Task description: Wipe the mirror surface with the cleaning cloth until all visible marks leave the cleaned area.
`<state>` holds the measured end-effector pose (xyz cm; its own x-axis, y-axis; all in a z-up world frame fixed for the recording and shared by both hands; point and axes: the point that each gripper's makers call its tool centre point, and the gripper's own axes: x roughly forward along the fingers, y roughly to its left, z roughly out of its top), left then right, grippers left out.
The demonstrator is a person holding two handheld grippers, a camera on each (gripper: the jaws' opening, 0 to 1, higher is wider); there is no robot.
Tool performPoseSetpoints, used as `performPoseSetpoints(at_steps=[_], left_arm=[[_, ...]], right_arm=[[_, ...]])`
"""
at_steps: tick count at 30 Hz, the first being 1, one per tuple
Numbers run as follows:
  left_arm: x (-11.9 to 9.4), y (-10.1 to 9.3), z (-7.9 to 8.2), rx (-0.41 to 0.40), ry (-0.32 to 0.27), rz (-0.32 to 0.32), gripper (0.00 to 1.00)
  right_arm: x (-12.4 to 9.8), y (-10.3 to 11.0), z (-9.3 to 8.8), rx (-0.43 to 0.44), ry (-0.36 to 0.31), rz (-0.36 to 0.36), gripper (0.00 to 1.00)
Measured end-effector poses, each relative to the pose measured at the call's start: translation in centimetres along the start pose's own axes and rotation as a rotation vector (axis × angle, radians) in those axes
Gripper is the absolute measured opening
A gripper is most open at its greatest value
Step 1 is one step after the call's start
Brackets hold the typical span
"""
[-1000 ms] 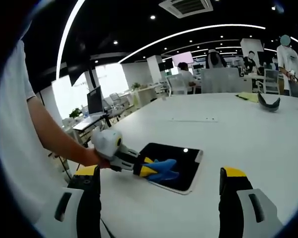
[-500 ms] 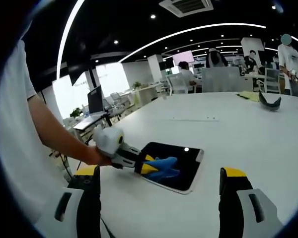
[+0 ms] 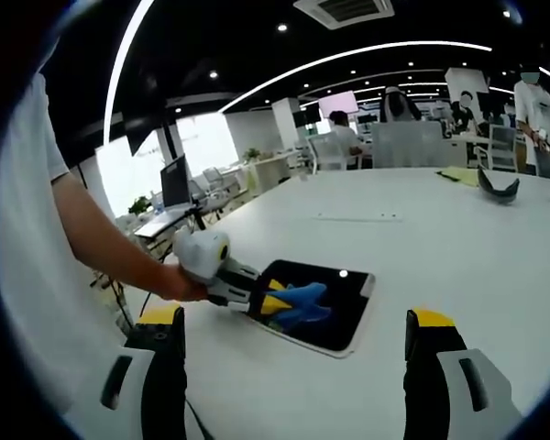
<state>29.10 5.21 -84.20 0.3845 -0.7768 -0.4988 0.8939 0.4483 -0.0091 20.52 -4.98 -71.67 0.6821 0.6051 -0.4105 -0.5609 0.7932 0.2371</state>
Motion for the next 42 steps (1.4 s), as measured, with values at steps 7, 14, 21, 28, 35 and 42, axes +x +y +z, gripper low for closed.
performPoseSetpoints(at_steps=[7,14,21,28,35,42], left_arm=[[0.0,0.5,0.1,0.007,-0.002,-0.002,0.08],[0.1,1.1,0.1,0.011,-0.002,0.004,0.08],[0.2,1.7,0.1,0.010,-0.006,0.015,0.08],[0.2,2.3,0.2,0.021,0.000,0.020,0.08],[0.3,3.1,0.2,0.018,-0.001,0.025,0.08],[0.3,3.9,0.3,0.016,-0.001,0.032,0.08]], right_arm=[[-0.1,-0.2,-0.1,0.006,-0.001,-0.011,1.00],[-0.2,-0.2,0.0,0.005,-0.001,-0.014,1.00],[-0.2,-0.3,-0.1,0.008,0.001,-0.019,1.00],[-0.2,-0.5,0.2,0.008,-0.004,-0.023,1.00],[-0.1,-0.5,0.2,0.008,-0.005,-0.025,1.00],[-0.2,-0.6,0.0,0.013,0.001,-0.030,1.00]])
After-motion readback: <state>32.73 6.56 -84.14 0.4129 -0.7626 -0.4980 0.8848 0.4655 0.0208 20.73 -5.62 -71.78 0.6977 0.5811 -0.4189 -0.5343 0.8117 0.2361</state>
